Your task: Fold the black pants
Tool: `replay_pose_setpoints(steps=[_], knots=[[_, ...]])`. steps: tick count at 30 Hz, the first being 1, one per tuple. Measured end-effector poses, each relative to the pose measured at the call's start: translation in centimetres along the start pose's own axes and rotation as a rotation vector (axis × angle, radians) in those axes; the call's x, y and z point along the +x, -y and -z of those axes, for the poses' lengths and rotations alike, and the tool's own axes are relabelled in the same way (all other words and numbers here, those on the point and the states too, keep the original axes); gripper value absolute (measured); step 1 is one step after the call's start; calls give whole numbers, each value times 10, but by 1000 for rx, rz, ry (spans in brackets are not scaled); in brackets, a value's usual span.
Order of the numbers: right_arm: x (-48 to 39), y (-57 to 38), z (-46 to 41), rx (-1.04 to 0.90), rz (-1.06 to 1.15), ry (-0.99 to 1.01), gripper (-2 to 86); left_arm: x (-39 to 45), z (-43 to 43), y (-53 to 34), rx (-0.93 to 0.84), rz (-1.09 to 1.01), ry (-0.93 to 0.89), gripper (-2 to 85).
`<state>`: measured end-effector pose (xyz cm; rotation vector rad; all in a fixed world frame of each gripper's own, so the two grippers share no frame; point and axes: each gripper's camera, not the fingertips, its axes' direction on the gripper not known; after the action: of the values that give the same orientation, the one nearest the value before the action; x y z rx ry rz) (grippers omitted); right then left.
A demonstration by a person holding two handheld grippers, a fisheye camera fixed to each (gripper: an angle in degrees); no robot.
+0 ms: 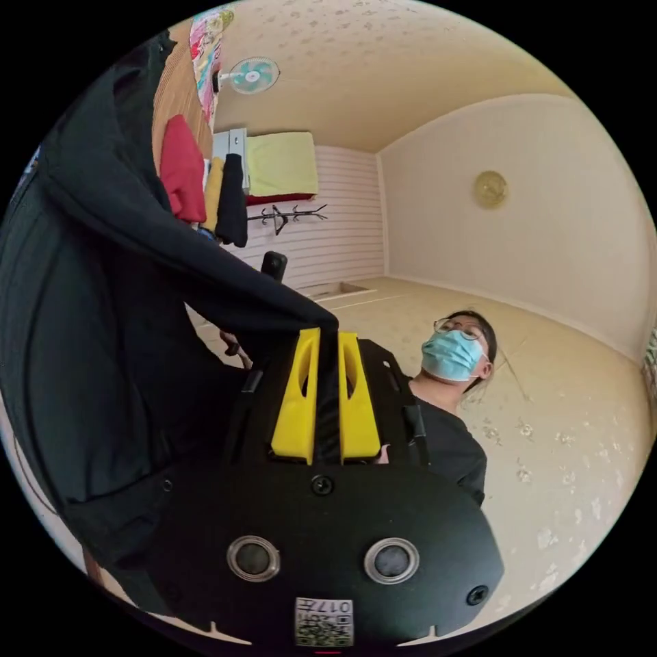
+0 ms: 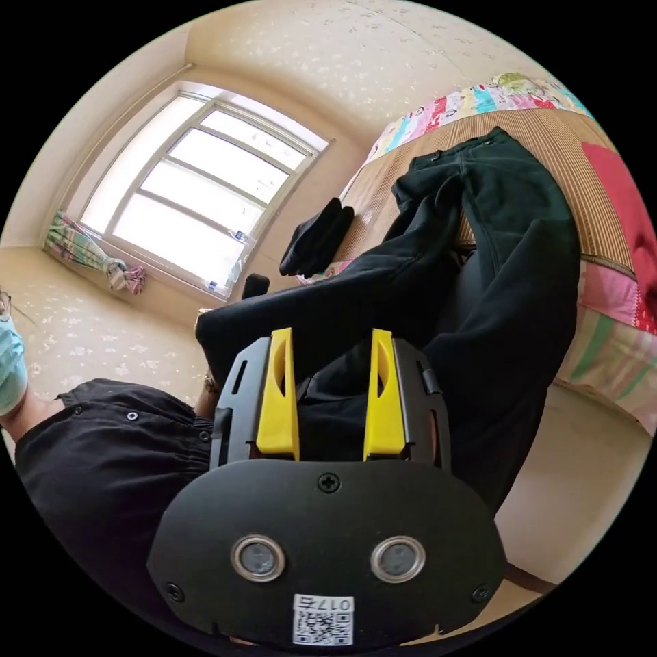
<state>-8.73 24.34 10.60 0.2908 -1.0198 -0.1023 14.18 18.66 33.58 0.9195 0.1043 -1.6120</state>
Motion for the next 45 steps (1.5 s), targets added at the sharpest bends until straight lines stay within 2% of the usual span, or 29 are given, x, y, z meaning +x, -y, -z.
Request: replay_pose_setpoints(steps=[2,4,6,8,12,16,20,22,24,26,28,30,32,33,36,39,41,43,45], knots=[[15,6,-2,-68,-37,23,161,-21,11,-8,0,65,-69,51],[32,9,-10,-133,-77,127,162,-44,27,-21,-23,176,37,51],[39,8,-16,-161,-112,135,143,-56,60,-39,-1,320,313,52],[41,5,-20,-178,-123,145,137,-50,82,-44,9,385,481,65],[38,-1,-15,-155,-131,236,148,-8,86,-39,-36,324,595,75],[21,2,26,-121,-85,146,150,-9,67,-36,-188,309,666,76],[27,14,44,-213,-72,146,148,-55,53,-45,-234,329,504,70],[32,17,60,-208,-79,151,143,-55,37,-45,-261,227,342,28],[30,14,88,-112,-69,121,135,-25,11,-41,-246,-81,-192,-3],[31,6,123,11,-87,48,131,-6,-2,-39,-264,-192,-362,-6],[38,-11,169,153,-144,-102,127,1,-16,-37,-355,-131,-86,-6],[53,-19,190,156,-238,-239,128,-12,-15,-36,-411,81,600,3],[80,-21,197,53,-330,-259,135,-18,0,-38,-326,166,866,32],[99,-23,196,-25,-377,-194,140,-18,10,-41,-259,146,792,75],[129,-34,183,-159,-396,51,125,-19,38,-53,-67,49,484,89],[138,-43,175,-210,-338,367,77,-27,45,-60,-1,38,455,83],[139,-46,202,-106,-243,569,50,-33,34,-59,-32,48,481,83],[142,-56,266,115,-22,803,38,-38,16,-54,-79,37,458,88],[162,-76,315,274,80,901,33,-49,-5,-46,-119,-4,384,92]])
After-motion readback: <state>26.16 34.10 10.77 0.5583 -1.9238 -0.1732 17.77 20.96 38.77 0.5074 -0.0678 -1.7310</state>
